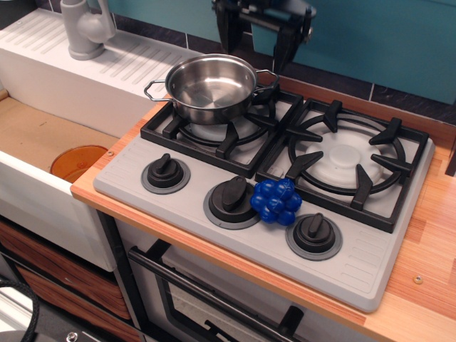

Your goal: Put pot or pan on stove and put blueberry in pot or pan

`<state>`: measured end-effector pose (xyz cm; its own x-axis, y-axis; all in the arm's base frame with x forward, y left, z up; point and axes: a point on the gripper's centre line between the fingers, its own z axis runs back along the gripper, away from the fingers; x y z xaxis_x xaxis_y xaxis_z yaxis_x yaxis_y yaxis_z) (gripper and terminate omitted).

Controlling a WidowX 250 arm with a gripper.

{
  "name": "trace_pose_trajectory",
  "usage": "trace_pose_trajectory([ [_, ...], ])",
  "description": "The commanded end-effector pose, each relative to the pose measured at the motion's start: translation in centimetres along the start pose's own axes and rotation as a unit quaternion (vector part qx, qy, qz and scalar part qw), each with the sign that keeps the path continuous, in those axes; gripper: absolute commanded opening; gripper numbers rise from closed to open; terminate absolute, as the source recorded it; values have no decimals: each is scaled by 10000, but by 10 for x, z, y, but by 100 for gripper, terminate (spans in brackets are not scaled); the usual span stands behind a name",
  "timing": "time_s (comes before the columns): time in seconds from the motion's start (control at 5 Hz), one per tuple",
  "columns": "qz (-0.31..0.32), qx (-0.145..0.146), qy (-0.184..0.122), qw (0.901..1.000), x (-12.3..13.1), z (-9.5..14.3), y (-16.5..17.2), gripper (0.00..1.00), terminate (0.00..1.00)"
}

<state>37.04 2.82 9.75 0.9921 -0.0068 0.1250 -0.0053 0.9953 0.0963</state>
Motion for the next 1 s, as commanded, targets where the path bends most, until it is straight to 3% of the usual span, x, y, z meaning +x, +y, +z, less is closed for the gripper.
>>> trace_pose_trajectory([
  [0.0, 85, 17, -512, 9987, -3, -20, -11, 100, 0],
  [0.4, 152, 20, -723, 9973, -5, -45, -23, 100, 0],
  [0.6, 187, 94, -719, 9972, -4, -50, -25, 0, 0],
  [0.8, 180, 88, -716, 9972, -1, -50, -26, 0, 0],
])
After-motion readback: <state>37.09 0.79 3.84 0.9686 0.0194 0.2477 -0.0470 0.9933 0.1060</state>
